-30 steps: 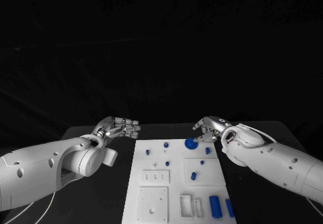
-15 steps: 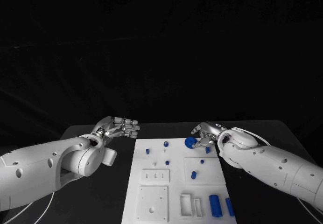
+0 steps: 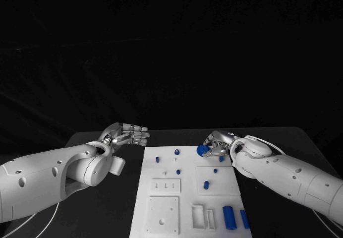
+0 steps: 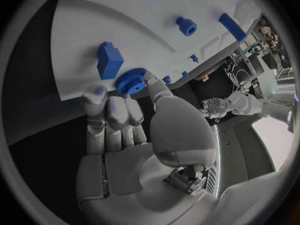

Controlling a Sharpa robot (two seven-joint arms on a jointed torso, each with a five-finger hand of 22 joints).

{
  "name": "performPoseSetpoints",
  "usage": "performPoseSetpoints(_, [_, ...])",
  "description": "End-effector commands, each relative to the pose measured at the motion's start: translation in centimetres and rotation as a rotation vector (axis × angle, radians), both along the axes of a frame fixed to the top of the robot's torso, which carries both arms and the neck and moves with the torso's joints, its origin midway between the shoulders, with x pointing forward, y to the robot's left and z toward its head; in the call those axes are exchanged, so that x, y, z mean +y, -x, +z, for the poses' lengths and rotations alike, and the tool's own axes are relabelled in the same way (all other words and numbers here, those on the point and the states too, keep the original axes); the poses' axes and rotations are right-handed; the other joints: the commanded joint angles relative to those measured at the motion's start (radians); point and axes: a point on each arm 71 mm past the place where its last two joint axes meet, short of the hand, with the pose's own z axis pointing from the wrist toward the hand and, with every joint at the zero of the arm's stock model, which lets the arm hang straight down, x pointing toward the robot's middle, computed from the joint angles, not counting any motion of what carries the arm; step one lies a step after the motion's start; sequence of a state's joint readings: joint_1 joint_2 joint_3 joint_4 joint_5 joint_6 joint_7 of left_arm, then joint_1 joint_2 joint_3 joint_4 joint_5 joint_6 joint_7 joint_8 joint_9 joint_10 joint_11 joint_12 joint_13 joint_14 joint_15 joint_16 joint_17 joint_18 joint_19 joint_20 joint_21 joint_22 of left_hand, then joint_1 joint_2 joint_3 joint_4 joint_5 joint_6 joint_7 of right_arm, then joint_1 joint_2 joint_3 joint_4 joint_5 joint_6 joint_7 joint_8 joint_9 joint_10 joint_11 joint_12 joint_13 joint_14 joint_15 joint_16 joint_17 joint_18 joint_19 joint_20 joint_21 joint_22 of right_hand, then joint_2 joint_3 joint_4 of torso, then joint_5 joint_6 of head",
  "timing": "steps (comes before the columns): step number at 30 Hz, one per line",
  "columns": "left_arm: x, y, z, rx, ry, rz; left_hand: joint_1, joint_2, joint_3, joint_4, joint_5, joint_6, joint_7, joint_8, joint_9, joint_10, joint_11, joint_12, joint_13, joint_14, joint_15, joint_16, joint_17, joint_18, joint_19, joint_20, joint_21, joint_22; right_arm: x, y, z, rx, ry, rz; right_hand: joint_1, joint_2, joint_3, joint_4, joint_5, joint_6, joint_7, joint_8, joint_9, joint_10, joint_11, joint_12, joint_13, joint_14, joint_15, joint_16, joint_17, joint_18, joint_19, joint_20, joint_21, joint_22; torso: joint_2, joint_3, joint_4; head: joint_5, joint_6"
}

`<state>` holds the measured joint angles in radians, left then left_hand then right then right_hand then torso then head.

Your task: Assemble the parts on the task board

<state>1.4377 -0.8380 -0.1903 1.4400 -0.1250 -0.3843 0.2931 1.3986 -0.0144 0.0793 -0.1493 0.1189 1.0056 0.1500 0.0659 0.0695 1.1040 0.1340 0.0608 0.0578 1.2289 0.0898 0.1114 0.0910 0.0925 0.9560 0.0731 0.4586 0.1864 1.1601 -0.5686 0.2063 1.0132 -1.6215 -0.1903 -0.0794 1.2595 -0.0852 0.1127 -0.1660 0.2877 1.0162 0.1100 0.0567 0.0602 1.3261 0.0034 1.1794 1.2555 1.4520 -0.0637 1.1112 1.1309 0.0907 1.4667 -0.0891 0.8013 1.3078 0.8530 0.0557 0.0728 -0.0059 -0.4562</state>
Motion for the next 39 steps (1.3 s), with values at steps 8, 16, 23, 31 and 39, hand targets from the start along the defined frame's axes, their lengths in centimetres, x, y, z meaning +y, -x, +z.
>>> performPoseSetpoints(8, [-0.3,0.0,0.1,-0.011,0.000,-0.023,0.002,-0.008,-0.002,0.003,0.002,-0.005,0.003,-0.002,0.000,-0.006,-0.001,-0.001,0.001,-0.004,0.002,-0.005,-0.002,-0.005,0.001,0.000,0.003,-0.001,0.1,0.1,-0.8,0.045,0.008,0.017,-0.029,0.030,0.034,-0.016,0.000,0.052,-0.012,0.006,0.003,0.012,-0.008,0.010,0.009,0.006,-0.006,0.006,0.004,-0.005,0.046,-0.001,0.012,0.097,-0.001,0.0011,-0.0023,0.001,-0.002])
performPoseSetpoints(16, [-0.3,0.0,0.1,-0.010,-0.001,-0.024,0.002,-0.008,-0.002,0.003,0.002,-0.005,0.003,-0.002,0.000,-0.006,-0.001,-0.001,0.001,-0.004,0.002,-0.005,-0.002,-0.005,0.001,0.000,0.003,-0.001,0.1,0.1,-0.8,0.041,0.009,0.012,-0.036,0.038,0.043,-0.023,-0.006,0.086,-0.018,0.006,0.004,0.014,-0.010,0.011,0.012,0.006,-0.007,0.007,0.006,-0.006,0.045,-0.002,0.014,0.097,0.000,0.0011,-0.0027,-0.003,0.001])
performPoseSetpoints(23, [-0.2,0.0,0.1,-0.008,-0.003,-0.023,0.002,-0.008,-0.002,0.003,0.002,-0.005,0.003,-0.002,0.000,-0.006,-0.001,-0.001,0.001,-0.004,0.002,-0.005,-0.002,-0.005,0.001,0.000,0.003,-0.001,0.3,0.1,-0.6,0.024,0.013,0.006,-0.041,0.042,0.058,-0.028,-0.005,0.109,-0.026,0.005,0.004,0.019,-0.015,0.014,0.016,0.007,-0.012,0.008,0.007,-0.010,0.045,-0.006,0.020,0.098,-0.001,0.0014,-0.0016,-0.006,0.001])
performPoseSetpoints(31, [-0.2,0.0,0.1,-0.007,-0.004,-0.022,0.004,-0.006,-0.001,0.001,0.004,-0.005,0.003,-0.002,0.000,-0.007,-0.001,-0.001,0.001,-0.005,0.002,-0.006,-0.002,-0.005,-0.001,0.000,0.006,-0.004,0.5,0.1,-0.4,-0.002,0.026,0.004,-0.042,0.042,0.075,-0.032,-0.010,0.128,-0.031,0.005,0.004,0.022,-0.018,0.015,0.018,0.007,-0.015,0.008,0.008,-0.013,0.045,-0.010,0.024,0.098,-0.001,0.0009,-0.0009,-0.008,0.001])
performPoseSetpoints(39, [-0.1,0.0,0.1,-0.007,-0.005,-0.020,0.004,-0.006,-0.001,0.001,0.004,-0.005,0.003,-0.002,0.000,-0.007,-0.001,-0.001,0.001,-0.005,0.002,-0.006,-0.002,-0.005,-0.001,0.000,0.006,-0.004,1.0,0.4,0.2,-0.085,0.051,0.015,-0.039,0.037,0.127,-0.042,-0.016,0.151,-0.036,0.005,0.004,0.024,-0.021,0.012,0.018,0.007,-0.018,0.006,0.007,-0.015,0.046,-0.013,0.030,0.099,-0.001,0.0016,-0.0017,-0.008,0.001])
